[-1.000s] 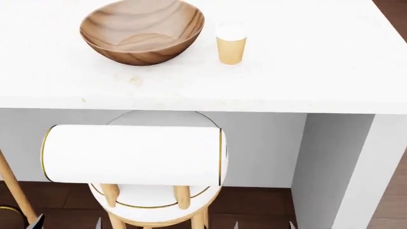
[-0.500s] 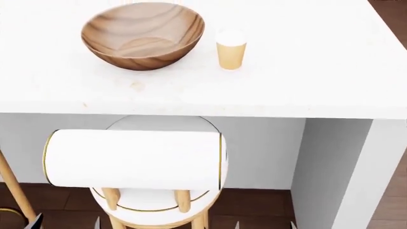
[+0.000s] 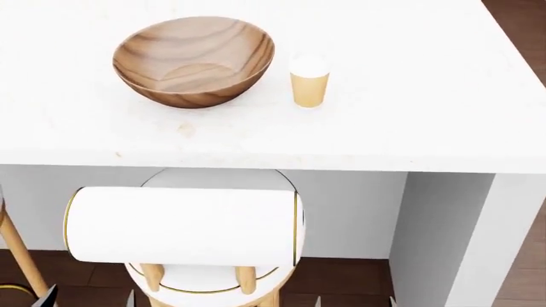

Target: Place the cup inside the bowl on the dining table and move the bowl to any counter.

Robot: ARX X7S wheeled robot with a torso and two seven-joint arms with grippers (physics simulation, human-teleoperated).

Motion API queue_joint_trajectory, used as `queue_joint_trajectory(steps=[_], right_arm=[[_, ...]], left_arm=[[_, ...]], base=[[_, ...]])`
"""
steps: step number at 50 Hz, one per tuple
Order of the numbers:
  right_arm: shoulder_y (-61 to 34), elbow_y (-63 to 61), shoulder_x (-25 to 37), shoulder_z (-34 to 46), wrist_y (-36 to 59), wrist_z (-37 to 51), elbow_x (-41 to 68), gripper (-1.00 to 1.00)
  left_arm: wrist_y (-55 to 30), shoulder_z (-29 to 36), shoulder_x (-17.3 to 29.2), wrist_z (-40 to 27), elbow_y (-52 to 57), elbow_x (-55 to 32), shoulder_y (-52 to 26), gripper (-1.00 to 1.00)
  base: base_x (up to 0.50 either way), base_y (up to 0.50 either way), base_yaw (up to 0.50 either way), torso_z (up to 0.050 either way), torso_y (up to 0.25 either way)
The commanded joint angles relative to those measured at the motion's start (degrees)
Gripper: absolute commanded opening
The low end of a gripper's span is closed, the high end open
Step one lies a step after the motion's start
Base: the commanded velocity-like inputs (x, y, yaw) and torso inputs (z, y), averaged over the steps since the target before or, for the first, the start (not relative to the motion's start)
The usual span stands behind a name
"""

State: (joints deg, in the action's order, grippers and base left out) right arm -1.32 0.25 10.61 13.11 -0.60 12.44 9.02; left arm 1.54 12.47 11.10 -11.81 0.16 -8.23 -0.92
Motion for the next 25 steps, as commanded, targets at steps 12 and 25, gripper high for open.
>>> queue_joint_trajectory(steps=[12,25], right_arm=[[-0.2,0.4,0.4,0.6,-0.3,0.6,0.7,1.0],[0.4,-9.8,1.6,-0.3,6.3,2.5,3.7,1.0]], left_arm=[[-0.4,0.9,0.3,-0.8,0.4,-0.1,0.0,1.0],[-10.2,-0.3,2.9,-2.8,12.4,-3.3,-0.3,1.0]], base=[[0.0,0.0,0.0,0.017,0.0],[0.0,0.0,0.0,0.0,0.0]])
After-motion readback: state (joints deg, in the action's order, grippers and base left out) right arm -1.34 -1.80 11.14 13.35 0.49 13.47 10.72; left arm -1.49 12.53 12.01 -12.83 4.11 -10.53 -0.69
